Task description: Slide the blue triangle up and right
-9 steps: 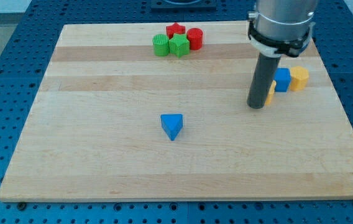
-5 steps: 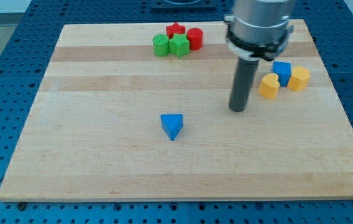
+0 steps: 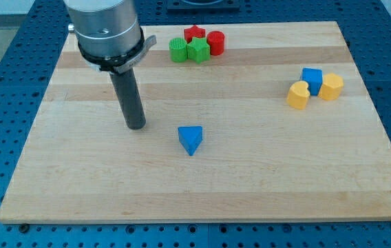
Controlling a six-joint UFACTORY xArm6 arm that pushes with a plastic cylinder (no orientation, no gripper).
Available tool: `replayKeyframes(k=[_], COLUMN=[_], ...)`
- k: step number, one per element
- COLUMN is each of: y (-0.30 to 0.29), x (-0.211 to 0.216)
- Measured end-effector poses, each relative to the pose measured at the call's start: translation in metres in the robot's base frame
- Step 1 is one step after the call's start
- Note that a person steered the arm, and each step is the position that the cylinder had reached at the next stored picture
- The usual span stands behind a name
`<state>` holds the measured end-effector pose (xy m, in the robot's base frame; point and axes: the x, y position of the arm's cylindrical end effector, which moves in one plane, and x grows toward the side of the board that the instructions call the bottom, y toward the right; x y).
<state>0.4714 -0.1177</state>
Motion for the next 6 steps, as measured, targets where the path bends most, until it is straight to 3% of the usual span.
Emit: replayKeyframes(k=[1,2,6], y=[0.026,0.035,0.171], x=[0.063,0.062,-0.071])
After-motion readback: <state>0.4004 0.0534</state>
